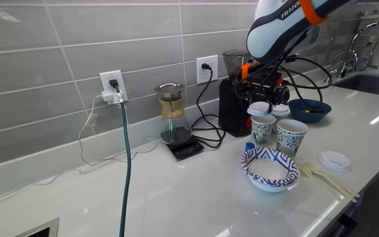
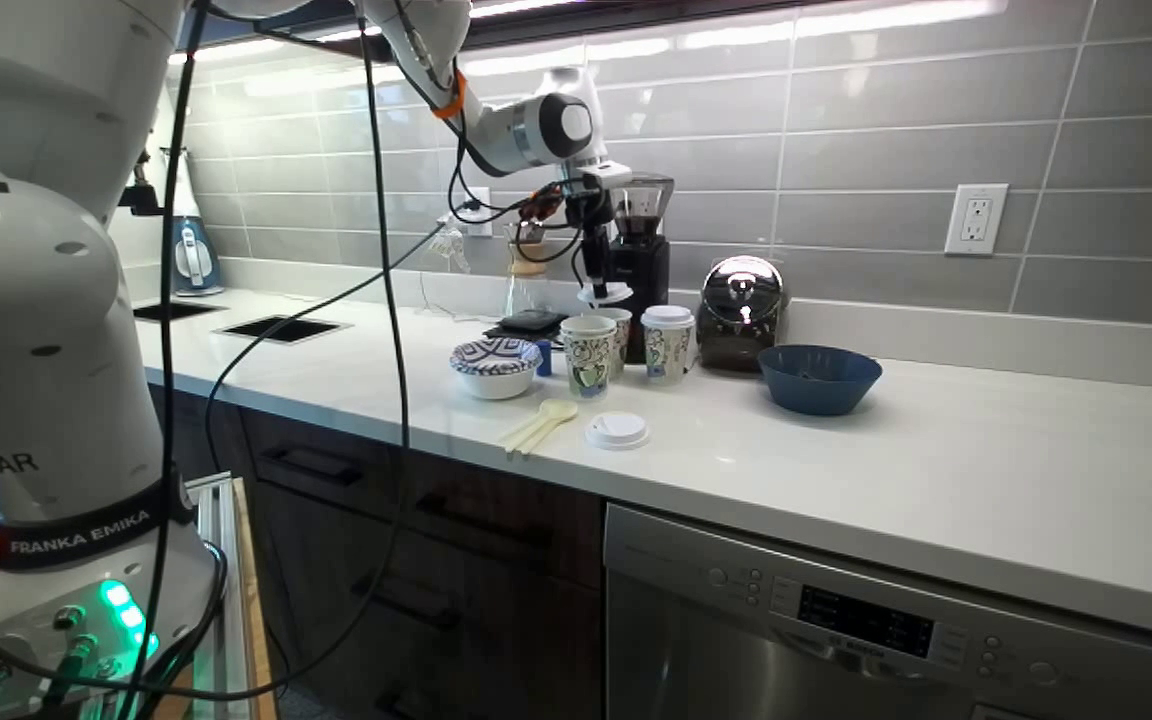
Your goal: Take the lid off the cup
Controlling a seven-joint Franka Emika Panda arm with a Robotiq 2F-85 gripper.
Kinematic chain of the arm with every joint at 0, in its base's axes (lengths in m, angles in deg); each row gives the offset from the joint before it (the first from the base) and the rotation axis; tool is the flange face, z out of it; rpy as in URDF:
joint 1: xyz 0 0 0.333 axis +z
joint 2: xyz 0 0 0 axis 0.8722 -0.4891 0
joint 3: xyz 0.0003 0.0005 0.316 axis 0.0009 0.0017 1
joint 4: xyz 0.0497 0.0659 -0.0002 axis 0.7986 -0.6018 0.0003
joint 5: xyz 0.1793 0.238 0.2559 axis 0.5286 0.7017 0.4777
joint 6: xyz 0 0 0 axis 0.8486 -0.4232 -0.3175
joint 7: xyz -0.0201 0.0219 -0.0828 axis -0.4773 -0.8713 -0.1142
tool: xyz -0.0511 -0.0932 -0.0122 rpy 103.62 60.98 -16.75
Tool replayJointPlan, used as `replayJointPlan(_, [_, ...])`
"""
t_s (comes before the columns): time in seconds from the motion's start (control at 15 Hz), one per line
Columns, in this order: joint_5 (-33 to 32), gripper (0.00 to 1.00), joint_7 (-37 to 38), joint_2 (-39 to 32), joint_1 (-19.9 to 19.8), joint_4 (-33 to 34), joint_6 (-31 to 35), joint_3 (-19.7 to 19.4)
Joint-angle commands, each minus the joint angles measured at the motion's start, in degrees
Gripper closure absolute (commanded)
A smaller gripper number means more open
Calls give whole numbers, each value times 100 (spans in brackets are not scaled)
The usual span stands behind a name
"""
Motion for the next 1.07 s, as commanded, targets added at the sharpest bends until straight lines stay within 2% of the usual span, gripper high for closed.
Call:
replayJointPlan(0.0, [454, 17, -418, 382, -154, -148, -93, 35])
replayJointPlan(0.47, [918, 14, -889, 1083, -698, -365, -226, -206])
replayJointPlan(0.67, [1051, 14, -1117, 1346, -938, -655, -304, -294])
replayJointPlan(0.8, [1265, 13, -1572, 1625, -1135, -1030, -304, -312])
replayJointPlan(1.0, [1660, 16, -2420, 2074, -1429, -1581, -357, -386])
